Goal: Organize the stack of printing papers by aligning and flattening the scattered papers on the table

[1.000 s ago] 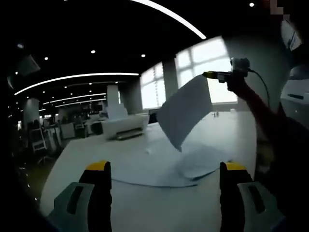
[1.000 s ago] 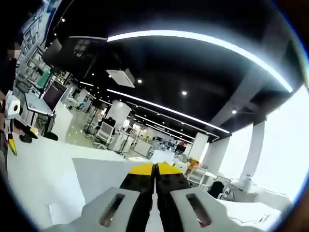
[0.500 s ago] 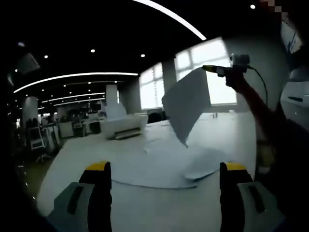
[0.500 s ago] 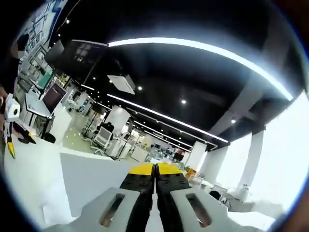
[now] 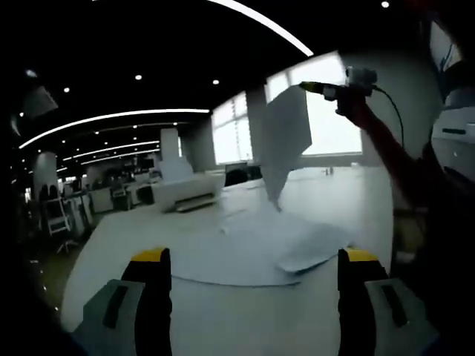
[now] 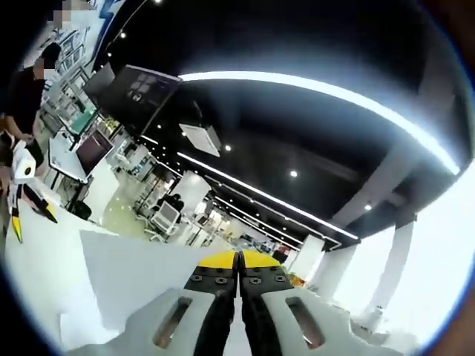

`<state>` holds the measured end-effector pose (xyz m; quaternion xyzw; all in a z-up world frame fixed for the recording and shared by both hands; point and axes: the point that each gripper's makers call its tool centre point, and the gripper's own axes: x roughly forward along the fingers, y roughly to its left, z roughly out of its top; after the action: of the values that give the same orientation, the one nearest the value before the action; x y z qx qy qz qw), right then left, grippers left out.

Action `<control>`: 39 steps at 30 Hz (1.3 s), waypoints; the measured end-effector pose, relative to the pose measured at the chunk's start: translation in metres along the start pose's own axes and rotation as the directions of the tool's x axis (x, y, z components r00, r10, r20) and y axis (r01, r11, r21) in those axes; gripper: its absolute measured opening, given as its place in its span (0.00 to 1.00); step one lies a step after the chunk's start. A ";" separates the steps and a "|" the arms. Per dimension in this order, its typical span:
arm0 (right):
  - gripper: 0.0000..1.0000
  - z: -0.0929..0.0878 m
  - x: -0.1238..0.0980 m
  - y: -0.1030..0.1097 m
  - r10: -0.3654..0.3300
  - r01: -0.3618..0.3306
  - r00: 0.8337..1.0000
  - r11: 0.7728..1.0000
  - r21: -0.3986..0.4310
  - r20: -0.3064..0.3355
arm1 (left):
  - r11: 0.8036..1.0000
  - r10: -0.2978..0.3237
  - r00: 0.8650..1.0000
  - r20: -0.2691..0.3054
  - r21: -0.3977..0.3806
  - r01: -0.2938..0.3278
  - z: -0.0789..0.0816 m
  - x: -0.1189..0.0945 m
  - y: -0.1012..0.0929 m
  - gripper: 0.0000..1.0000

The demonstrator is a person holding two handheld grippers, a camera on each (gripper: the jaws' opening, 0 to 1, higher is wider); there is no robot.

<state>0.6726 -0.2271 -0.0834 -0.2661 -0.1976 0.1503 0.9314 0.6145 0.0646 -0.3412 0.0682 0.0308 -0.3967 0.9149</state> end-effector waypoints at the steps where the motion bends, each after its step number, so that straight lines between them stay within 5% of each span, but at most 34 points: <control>1: 0.00 0.001 0.000 0.000 0.000 0.000 1.000 1.000 -0.009 -0.005 | 1.000 0.002 1.000 -0.002 0.001 -0.002 0.000 -0.002 0.000 0.95; 11: 0.00 0.008 0.004 -0.002 0.053 -0.053 0.999 0.998 -0.024 -0.002 | 1.000 0.003 1.000 0.009 -0.002 -0.003 0.006 -0.001 -0.004 0.95; 19: 0.00 0.004 0.021 0.015 0.118 -0.120 0.993 0.989 -0.089 -0.026 | 1.000 -0.011 1.000 0.014 0.015 0.011 0.012 0.006 -0.004 0.95; 34: 0.00 0.027 0.036 0.048 0.202 -0.199 0.979 0.955 -0.220 -0.008 | 1.000 -0.007 1.000 0.022 0.024 0.007 0.019 0.005 -0.005 0.95; 39: 0.00 0.028 0.040 0.062 0.263 -0.258 0.965 0.948 -0.186 0.005 | 0.999 -0.032 0.998 0.048 -0.022 0.033 0.025 0.001 -0.007 0.94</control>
<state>0.6843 -0.1488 -0.0844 -0.3723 -0.1875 0.2569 0.8719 0.6098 0.0555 -0.3178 0.0478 0.0148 -0.4127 0.9095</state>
